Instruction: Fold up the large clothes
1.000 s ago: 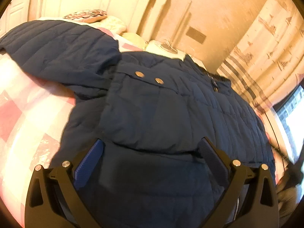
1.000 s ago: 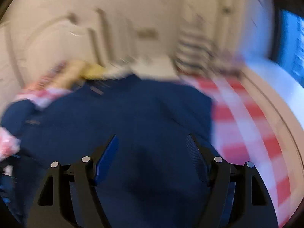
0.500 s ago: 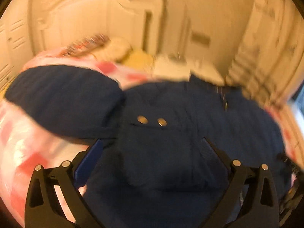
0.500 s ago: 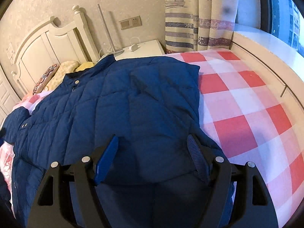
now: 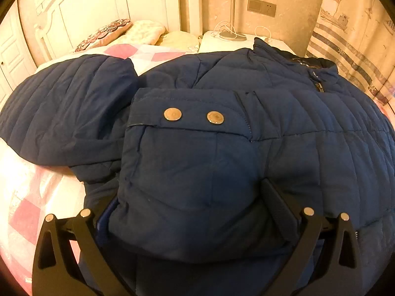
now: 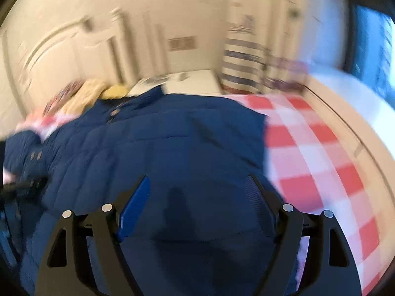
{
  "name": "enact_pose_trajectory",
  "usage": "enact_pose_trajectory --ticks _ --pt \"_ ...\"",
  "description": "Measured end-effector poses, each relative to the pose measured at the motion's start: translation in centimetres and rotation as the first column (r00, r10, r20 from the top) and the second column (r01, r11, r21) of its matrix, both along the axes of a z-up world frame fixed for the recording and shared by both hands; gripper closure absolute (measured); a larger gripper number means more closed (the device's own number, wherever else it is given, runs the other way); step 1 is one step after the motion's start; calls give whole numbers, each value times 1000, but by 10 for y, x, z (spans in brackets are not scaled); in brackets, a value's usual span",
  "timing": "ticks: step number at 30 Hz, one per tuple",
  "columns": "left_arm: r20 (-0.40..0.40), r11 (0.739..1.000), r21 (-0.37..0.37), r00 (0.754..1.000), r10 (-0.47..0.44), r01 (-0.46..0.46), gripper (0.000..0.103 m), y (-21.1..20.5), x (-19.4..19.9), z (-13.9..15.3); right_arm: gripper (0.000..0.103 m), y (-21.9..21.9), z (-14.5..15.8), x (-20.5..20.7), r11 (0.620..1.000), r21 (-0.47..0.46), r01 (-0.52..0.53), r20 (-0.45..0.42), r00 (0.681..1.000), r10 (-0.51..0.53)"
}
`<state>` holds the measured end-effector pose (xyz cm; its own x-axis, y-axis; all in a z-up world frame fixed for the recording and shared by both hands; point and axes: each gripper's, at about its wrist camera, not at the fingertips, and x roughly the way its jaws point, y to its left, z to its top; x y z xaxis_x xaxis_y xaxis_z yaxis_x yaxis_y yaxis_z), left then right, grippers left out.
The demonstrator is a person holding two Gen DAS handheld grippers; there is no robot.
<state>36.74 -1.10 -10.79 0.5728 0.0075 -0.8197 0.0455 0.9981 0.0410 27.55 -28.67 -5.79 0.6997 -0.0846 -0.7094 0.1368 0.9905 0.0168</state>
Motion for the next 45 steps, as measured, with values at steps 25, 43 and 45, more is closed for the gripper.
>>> enact_pose_trajectory --ticks 25,43,45 --pt "-2 999 -51 1000 4 -4 2 7 3 2 17 -35 -5 98 986 5 167 -153 974 -165" --pt "17 997 -82 1000 0 2 2 11 1 5 16 61 -29 13 995 -79 -57 -142 989 46" --pt "44 991 -133 999 -4 10 3 19 -6 12 16 57 -32 10 997 -59 -50 -114 993 43"
